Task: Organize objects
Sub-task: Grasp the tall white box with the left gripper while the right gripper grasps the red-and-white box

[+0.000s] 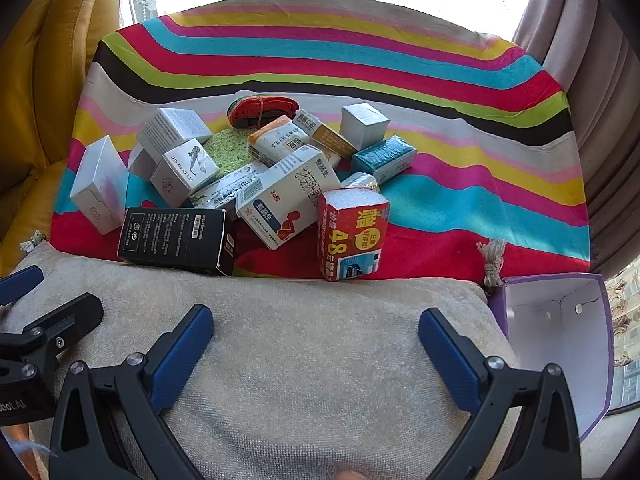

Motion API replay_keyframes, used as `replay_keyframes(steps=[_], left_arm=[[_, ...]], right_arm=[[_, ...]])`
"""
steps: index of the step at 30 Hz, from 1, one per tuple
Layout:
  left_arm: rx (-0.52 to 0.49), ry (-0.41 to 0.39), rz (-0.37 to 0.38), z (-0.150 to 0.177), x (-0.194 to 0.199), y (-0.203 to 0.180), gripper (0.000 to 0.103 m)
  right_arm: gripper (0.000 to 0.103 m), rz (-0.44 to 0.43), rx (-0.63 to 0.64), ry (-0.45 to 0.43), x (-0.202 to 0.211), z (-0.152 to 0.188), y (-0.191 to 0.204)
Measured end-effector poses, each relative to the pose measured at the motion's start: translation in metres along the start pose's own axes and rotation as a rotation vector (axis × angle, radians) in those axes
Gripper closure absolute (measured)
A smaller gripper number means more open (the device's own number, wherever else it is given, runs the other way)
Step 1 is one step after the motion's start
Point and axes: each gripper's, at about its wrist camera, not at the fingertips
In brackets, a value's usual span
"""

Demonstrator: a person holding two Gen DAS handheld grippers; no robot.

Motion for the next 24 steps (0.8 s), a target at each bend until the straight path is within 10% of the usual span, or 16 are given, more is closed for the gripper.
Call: replay_keyframes(steps=[7,14,21,24], left_arm=[[0.045,-0.045,0.065,-0.009,0.023,0.011,0.0],[0.06,-0.083,-0.026,-0.061,0.024,0.045,0.003],[0.195,0.067,-0.071,-0.094,-0.041,0.075,0.025],[0.22,0.114,-0.053,-0.087,-0.054,0.082,0.05]], right_arm=[[0.0,-0.106,-0.035,0.002,0.001,0.003,-0.013],[0.0,-0.19,-0.012,-0.03,0.02,-0.017,-0.023],[0.0,-0.165,0.117,-0.027,0.008,-0.048,-0.011],[0.0,-0.175,0.18,0.003,-0.008,-0.054,-0.007]])
Point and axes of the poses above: each gripper's, at about its wrist camera, not at the fingertips, and x roughly against the way its jaws point, y to its left, z to its underside, and after that the axes turned 11 degrees about z, right-handed
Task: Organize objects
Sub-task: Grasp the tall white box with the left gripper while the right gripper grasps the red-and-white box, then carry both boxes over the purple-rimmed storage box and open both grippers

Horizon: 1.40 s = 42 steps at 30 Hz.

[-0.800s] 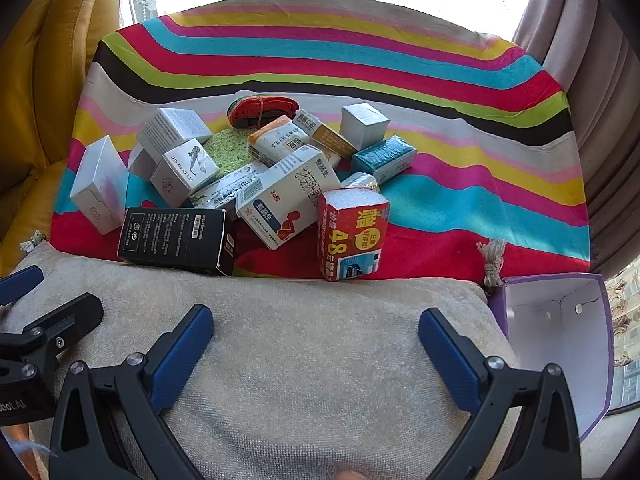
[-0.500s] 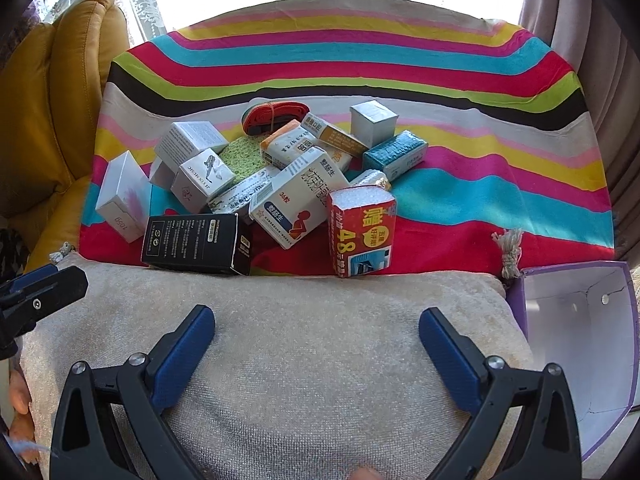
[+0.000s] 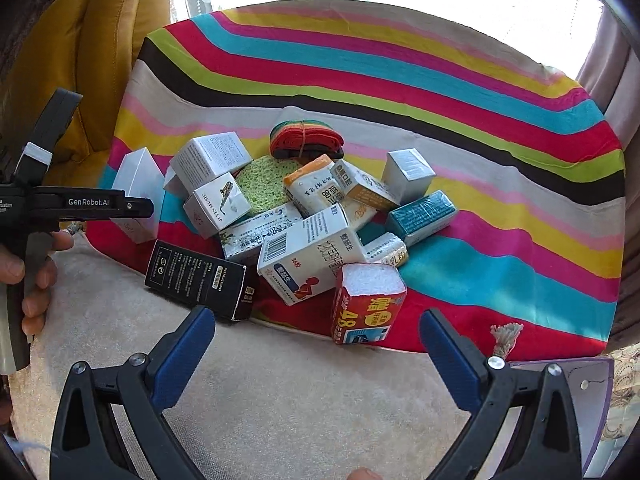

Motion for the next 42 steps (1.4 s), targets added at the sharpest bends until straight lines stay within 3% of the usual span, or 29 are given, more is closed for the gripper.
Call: replay_keyframes(steps=[1,6,11,14,18,24,31,42], left_arm=[[0.0,0.001,0.001,0.003,-0.001,0.002,0.056],[-0.005,-0.072,0.031,0.015,0.015,0.002,0.066],[-0.094,-0.199,0.039,0.035,0.045,-0.014,0.066],[-0.105,-0.224,0.033,0.037,0.051,-0.014,0.066],[-0.119,-0.278,0.009,0.039,0.061,-0.019,0.066],[-0.177,-0.357,-0.001,0.044,0.075,-0.038,0.066],[-0.27,-0.332,0.061,0.053,0.076,-0.085,0.066],[-0.451,-0.17,0.243,0.083,0.046,-0.202,0.067]], right_arm=[[0.0,-0.002,-0.005,0.009,-0.003,0.001,-0.003],[0.001,-0.034,-0.073,0.066,-0.017,0.008,-0.024],[0.022,-0.056,-0.133,0.13,-0.037,0.007,-0.034],[0.034,-0.057,-0.117,0.155,-0.049,0.004,-0.031],[0.059,-0.017,-0.088,0.149,-0.055,0.002,-0.026],[0.06,0.038,-0.079,0.051,-0.034,0.008,-0.022],[0.06,0.12,-0.161,-0.095,0.006,0.017,-0.045],[0.06,0.259,-0.295,-0.118,0.037,0.053,-0.11]])
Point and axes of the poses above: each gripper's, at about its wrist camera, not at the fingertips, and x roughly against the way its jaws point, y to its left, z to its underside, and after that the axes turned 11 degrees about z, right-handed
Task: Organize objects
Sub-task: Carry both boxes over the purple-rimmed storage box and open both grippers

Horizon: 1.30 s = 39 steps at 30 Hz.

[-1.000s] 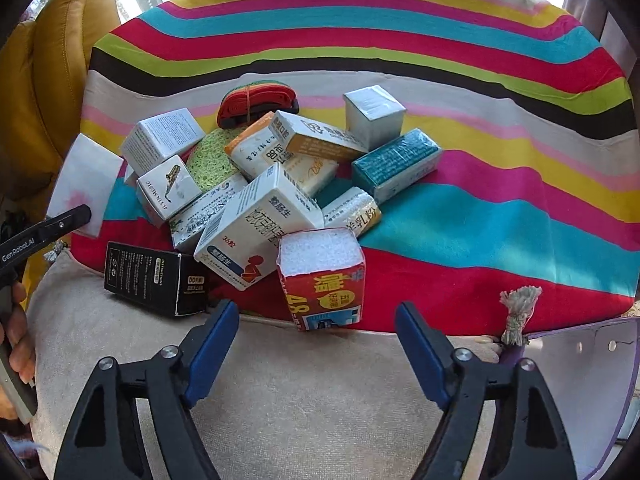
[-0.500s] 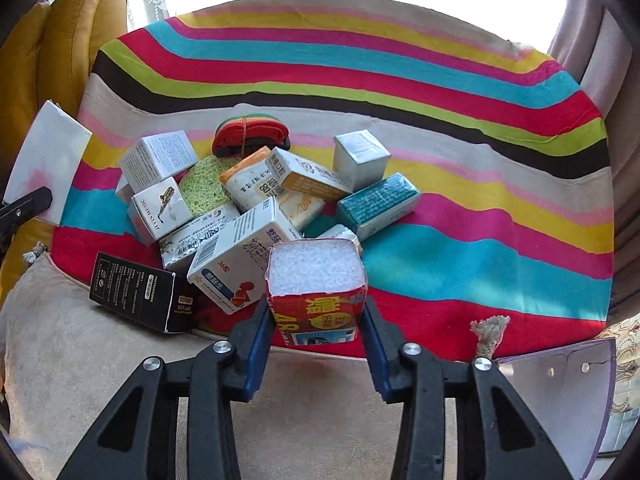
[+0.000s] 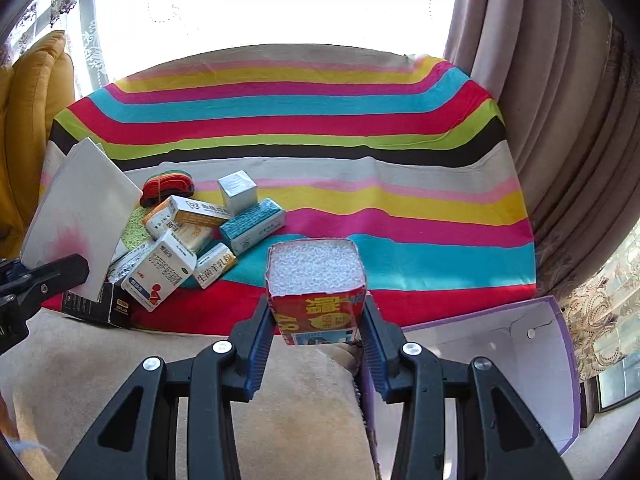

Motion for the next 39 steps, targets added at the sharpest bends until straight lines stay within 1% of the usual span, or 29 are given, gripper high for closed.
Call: replay_keyframes(steps=[8,13,18,20,21,22,23,24,26,28,31,33,35,37,39], left_arm=[[-0.098,0.169,0.179,0.01,-0.054,-0.086,0.067],[-0.155,0.26,0.241,0.018,-0.086,-0.133,0.067],[-0.187,0.323,0.299,0.025,-0.109,-0.165,0.065],[-0.175,0.359,0.326,0.025,-0.119,-0.169,0.057],[-0.161,0.365,0.328,0.025,-0.122,-0.17,0.044],[-0.15,0.364,0.335,0.024,-0.121,-0.169,0.038],[-0.141,0.362,0.342,0.025,-0.119,-0.166,0.037],[-0.133,0.357,0.344,0.023,-0.115,-0.163,0.037],[-0.133,0.326,0.332,0.019,-0.102,-0.152,0.037],[-0.156,0.277,0.297,0.014,-0.087,-0.143,0.034],[-0.184,0.181,0.224,0.006,-0.06,-0.122,0.029],[-0.204,0.126,0.155,0.003,-0.04,-0.099,0.028],[-0.195,0.084,0.06,0.002,-0.022,-0.074,0.027],[-0.166,0.057,-0.017,0.003,-0.005,-0.044,0.027],[-0.111,0.029,-0.073,0.004,0.011,-0.015,0.027]], right_arm=[[0.06,0.13,-0.12,0.049,-0.009,0.03,-0.085],[0.06,0.225,-0.187,0.086,-0.011,0.053,-0.132],[0.059,0.258,-0.249,0.141,-0.018,0.074,-0.164],[0.059,0.263,-0.27,0.163,-0.023,0.08,-0.173],[0.058,0.26,-0.279,0.176,-0.024,0.082,-0.175],[0.056,0.248,-0.29,0.183,-0.025,0.084,-0.176],[0.053,0.233,-0.304,0.189,-0.026,0.085,-0.177],[0.046,0.214,-0.317,0.195,-0.026,0.087,-0.177],[0.041,0.167,-0.334,0.189,-0.026,0.085,-0.173],[0.034,0.11,-0.341,0.181,-0.023,0.078,-0.161],[0.031,0.053,-0.307,0.147,-0.015,0.062,-0.132],[0.03,0.013,-0.284,0.123,-0.01,0.051,-0.108],[0.029,-0.03,-0.259,0.102,-0.006,0.039,-0.083],[0.028,-0.057,-0.219,0.074,-0.001,0.026,-0.054],[0.028,-0.083,-0.17,0.058,0.001,0.014,-0.025]])
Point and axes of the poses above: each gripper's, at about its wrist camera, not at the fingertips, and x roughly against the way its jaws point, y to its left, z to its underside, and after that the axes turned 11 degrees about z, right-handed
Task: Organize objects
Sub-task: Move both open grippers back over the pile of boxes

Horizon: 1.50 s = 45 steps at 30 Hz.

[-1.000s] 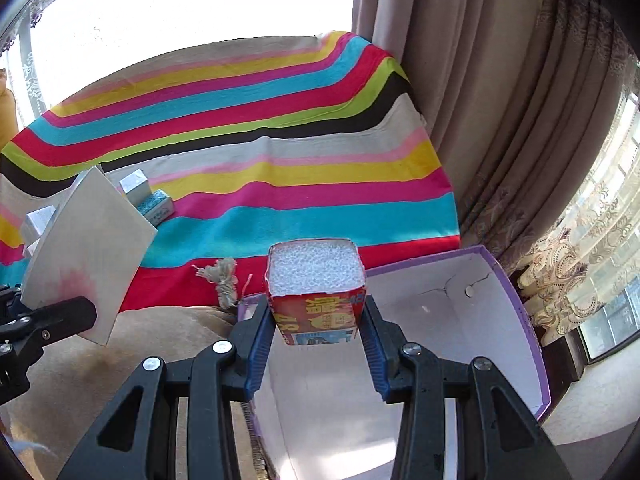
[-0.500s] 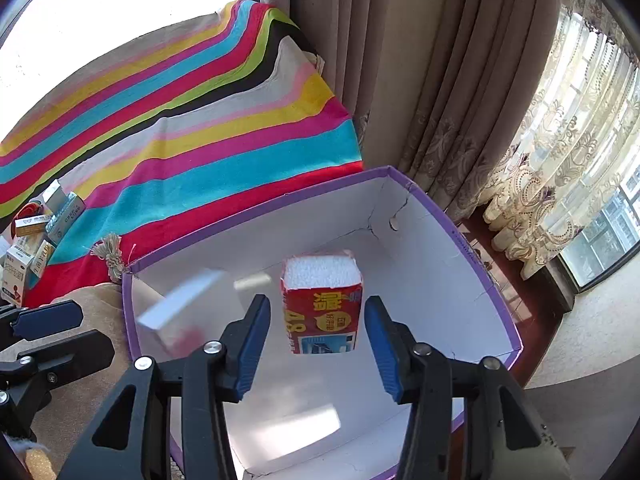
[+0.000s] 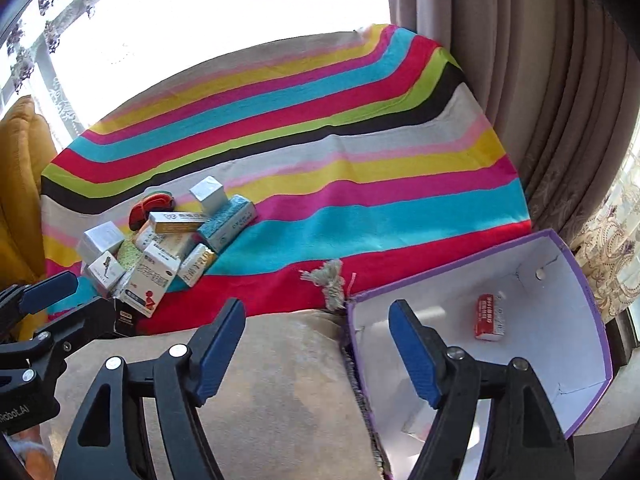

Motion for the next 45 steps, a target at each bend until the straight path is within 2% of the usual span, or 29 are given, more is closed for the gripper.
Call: replay_keyframes(steps=[5,12,17,23,30,33,38,41,45], left_arm=[[0.086,-0.042,-0.096,0.018,0.024,0.058,0.027],[0.145,-0.059,-0.122,0.034,0.043,0.098,0.027],[0.172,-0.037,-0.125,0.037,0.041,0.114,0.027],[0.17,0.012,-0.169,0.039,0.033,0.12,0.027],[0.197,0.079,-0.141,0.034,0.015,0.127,0.027],[0.184,0.081,-0.139,0.025,0.009,0.124,0.027],[0.15,0.093,-0.096,0.01,-0.005,0.114,0.027],[0.136,0.104,-0.071,0.005,-0.013,0.109,0.027],[0.127,0.119,-0.058,0.003,-0.019,0.104,0.027]], right_arm=[[0.028,-0.049,0.08,-0.025,0.008,-0.007,0.062],[0.028,-0.059,0.177,-0.013,0.003,0.0,0.116],[0.028,-0.074,0.222,0.007,-0.002,0.004,0.134],[0.028,-0.105,0.292,0.065,-0.013,0.01,0.151],[0.028,-0.092,0.273,0.13,-0.026,0.009,0.147],[0.028,-0.051,0.252,0.1,-0.024,-0.003,0.139],[0.028,0.133,0.233,-0.011,-0.029,-0.034,0.117],[0.028,0.216,0.221,-0.046,-0.037,-0.047,0.105],[0.028,0.261,0.199,-0.048,-0.046,-0.055,0.094]])
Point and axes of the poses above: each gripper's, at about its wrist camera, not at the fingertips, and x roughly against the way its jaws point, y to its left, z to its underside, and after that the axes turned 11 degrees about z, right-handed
